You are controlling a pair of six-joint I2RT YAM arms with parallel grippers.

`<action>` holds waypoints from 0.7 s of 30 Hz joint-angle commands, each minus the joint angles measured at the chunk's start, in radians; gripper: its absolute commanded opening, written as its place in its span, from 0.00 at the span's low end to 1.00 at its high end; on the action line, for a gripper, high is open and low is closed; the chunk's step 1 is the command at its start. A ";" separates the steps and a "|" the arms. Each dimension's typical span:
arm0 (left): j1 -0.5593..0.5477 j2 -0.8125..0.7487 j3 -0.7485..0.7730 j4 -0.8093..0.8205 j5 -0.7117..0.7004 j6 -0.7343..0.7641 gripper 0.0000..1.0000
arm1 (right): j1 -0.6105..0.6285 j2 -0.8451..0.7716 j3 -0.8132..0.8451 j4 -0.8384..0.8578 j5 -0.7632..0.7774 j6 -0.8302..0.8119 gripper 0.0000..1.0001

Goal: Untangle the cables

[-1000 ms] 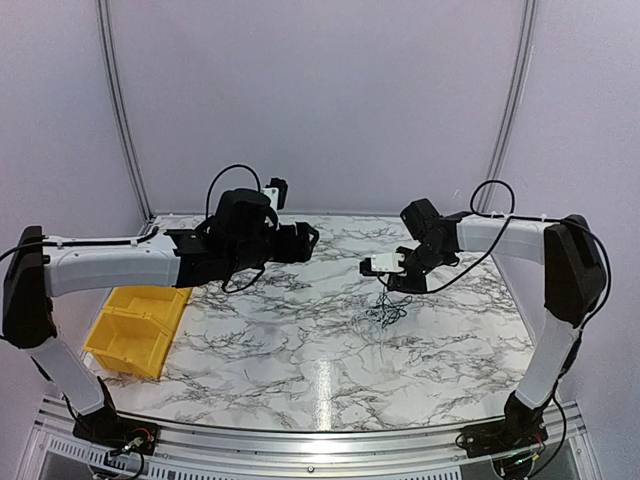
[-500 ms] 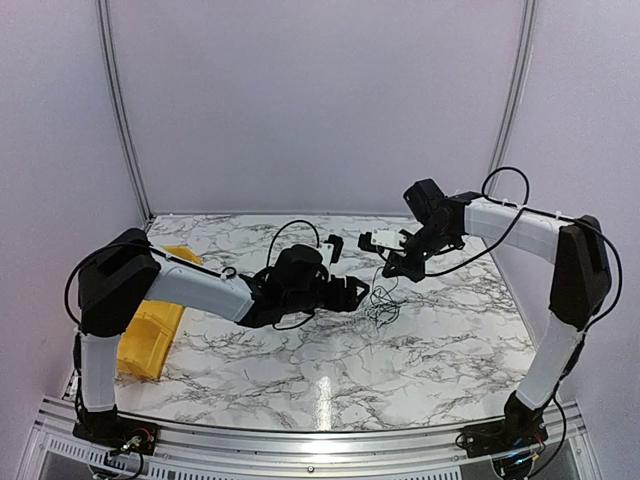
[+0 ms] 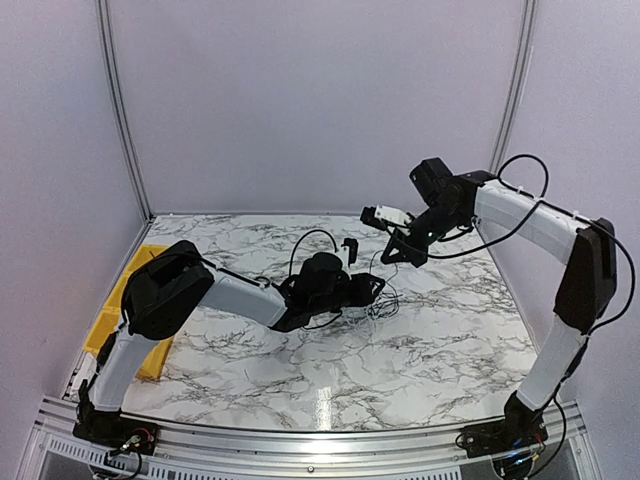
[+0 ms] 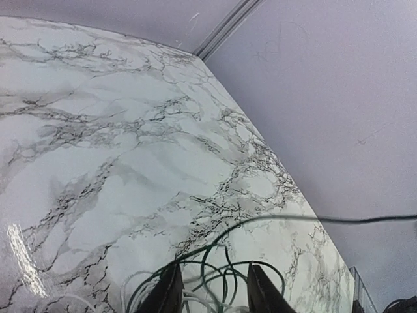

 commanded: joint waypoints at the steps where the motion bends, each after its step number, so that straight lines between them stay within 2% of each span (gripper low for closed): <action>1: 0.000 0.041 0.029 0.041 -0.015 -0.037 0.33 | 0.008 -0.088 0.196 -0.106 -0.141 0.082 0.00; 6: 0.000 0.072 0.040 0.038 -0.002 -0.042 0.24 | 0.010 -0.100 0.431 -0.170 -0.241 0.183 0.00; 12: 0.000 0.082 0.013 0.030 0.020 -0.046 0.16 | 0.010 -0.037 0.814 -0.168 -0.257 0.341 0.00; 15: 0.000 0.090 -0.003 0.028 0.028 -0.057 0.15 | 0.010 -0.039 0.942 -0.059 -0.208 0.425 0.00; 21: -0.002 0.095 -0.023 0.027 0.044 -0.071 0.16 | 0.010 -0.136 0.930 0.235 -0.031 0.479 0.00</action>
